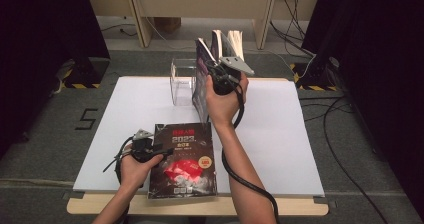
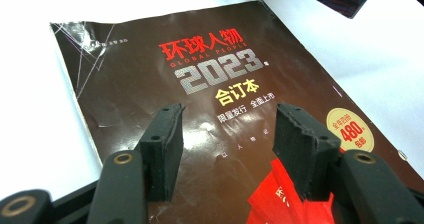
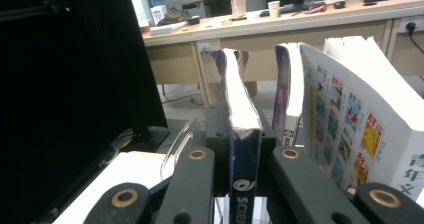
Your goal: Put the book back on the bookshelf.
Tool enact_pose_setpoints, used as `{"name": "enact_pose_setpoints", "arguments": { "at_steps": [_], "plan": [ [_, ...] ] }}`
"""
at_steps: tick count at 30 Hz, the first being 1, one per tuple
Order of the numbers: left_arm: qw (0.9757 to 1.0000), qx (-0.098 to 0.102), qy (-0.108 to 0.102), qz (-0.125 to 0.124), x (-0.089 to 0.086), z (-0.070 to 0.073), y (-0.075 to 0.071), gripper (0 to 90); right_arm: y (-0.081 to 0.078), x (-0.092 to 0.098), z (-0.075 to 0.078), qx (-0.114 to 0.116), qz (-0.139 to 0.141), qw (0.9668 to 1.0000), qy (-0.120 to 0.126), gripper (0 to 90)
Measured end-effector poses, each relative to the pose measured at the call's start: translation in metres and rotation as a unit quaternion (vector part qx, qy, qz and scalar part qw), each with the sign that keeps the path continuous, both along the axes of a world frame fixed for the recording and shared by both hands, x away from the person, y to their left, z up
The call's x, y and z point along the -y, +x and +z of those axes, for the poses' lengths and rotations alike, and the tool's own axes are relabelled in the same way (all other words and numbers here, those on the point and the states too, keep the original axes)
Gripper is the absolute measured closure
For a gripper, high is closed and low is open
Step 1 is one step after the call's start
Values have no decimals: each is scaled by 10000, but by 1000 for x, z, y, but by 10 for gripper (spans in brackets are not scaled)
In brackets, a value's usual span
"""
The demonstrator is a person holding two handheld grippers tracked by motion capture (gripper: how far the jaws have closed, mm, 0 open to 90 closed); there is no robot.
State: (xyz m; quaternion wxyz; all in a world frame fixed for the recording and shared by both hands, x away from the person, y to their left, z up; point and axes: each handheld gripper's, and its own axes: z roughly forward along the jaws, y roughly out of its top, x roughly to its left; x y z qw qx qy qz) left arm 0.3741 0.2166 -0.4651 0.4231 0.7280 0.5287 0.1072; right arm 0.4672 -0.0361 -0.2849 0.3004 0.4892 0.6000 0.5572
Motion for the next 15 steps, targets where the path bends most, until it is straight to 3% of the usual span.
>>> {"name": "enact_pose_setpoints", "arguments": {
  "at_steps": [15],
  "plan": [
    [10000,-19,27,-12,0,-1,1,451,18,-3,0,152,-308,9994,-65,842]
  ]
}}
